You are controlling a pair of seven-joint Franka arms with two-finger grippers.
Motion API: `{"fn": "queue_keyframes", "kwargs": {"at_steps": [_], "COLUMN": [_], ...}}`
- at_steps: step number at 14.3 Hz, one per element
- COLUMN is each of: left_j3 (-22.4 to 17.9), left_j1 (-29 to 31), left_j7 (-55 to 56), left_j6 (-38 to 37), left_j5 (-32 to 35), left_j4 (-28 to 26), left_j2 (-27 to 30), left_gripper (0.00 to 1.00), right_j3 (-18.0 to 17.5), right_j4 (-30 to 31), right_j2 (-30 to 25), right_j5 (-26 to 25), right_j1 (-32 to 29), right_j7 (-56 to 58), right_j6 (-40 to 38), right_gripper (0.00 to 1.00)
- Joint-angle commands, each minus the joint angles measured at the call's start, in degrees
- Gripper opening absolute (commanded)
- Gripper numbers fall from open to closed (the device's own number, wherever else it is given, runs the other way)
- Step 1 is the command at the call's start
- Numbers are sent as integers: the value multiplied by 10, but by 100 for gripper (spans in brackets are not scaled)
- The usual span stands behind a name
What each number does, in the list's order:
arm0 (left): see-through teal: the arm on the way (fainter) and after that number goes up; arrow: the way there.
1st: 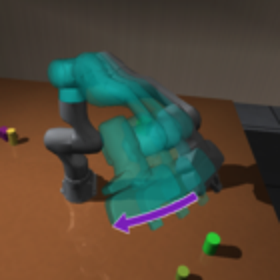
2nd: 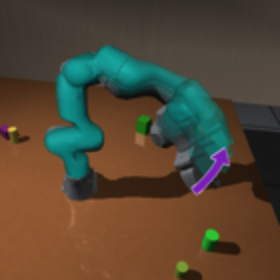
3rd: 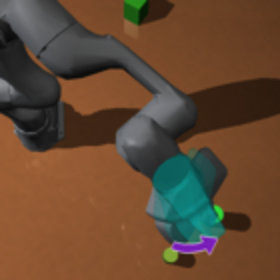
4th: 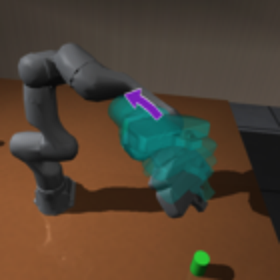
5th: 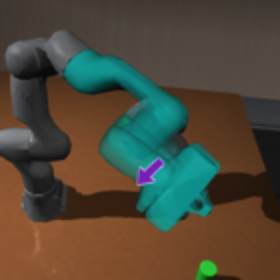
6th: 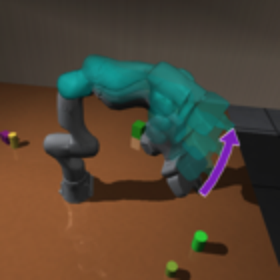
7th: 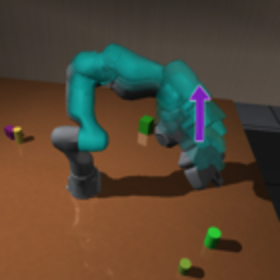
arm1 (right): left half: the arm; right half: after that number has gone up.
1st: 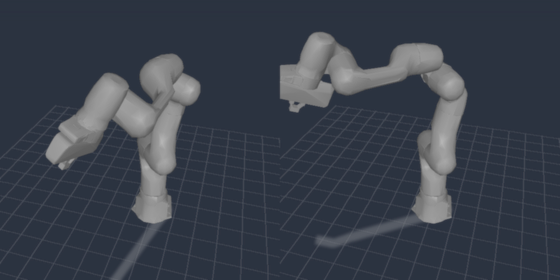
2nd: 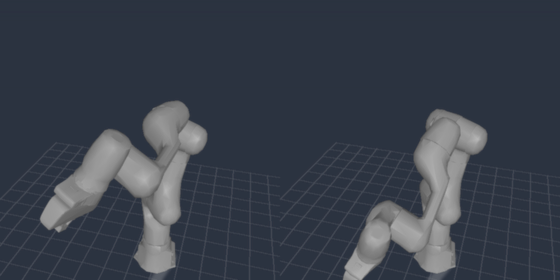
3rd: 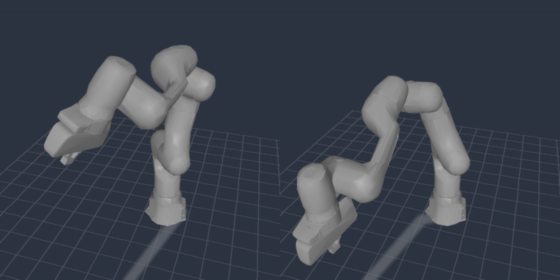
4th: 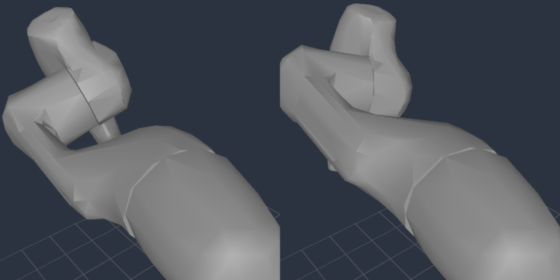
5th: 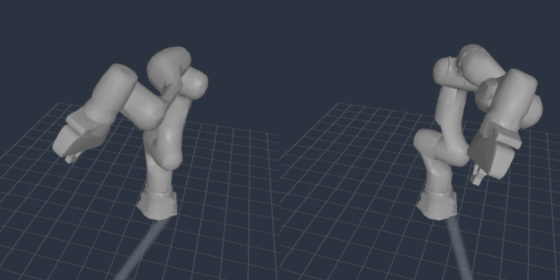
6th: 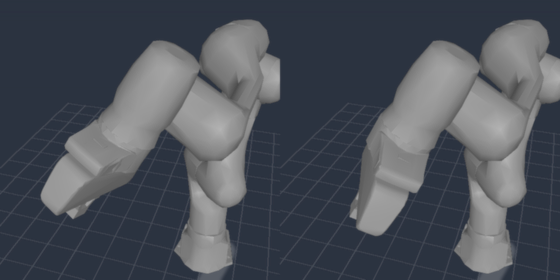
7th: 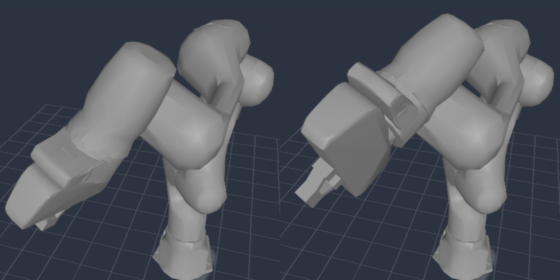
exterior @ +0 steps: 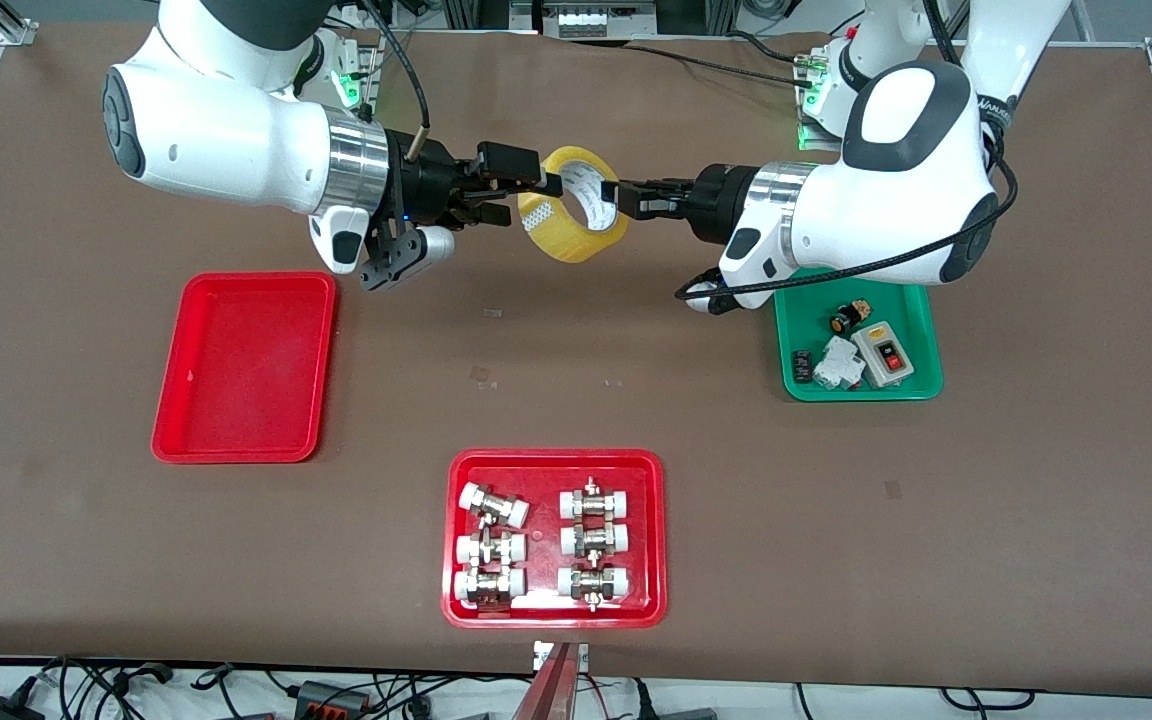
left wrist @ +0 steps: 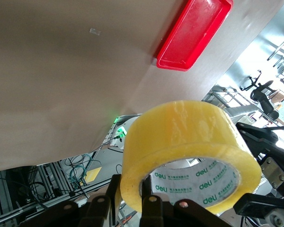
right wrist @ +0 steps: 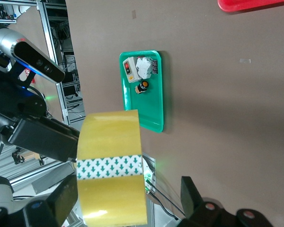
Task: Left arm passes tape to right arm into tray
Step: 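Close the right gripper on the tape roll held by the left gripper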
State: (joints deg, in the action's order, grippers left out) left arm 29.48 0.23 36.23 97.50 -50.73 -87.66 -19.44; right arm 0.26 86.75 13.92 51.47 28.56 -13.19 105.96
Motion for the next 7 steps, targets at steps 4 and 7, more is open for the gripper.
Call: {"fn": "queue_keyframes", "kwargs": {"at_steps": [4,7], "left_j3": [2,2], "left_j1": [3,3], "left_j7": [-6,-6], "left_j6": [-12,-12], "left_j5": [-6,-6], "left_j4": [10,10], "left_j2": [4,4], "left_gripper": [0,0], "right_j3": [-3,-3], "right_j4": [-4,-4], "right_j2": [0,0], "right_j5": [0,0], "right_j1": [2,1], "right_j7": [-16,-16], "right_j6": [5,6], "right_gripper": [36,32]}}
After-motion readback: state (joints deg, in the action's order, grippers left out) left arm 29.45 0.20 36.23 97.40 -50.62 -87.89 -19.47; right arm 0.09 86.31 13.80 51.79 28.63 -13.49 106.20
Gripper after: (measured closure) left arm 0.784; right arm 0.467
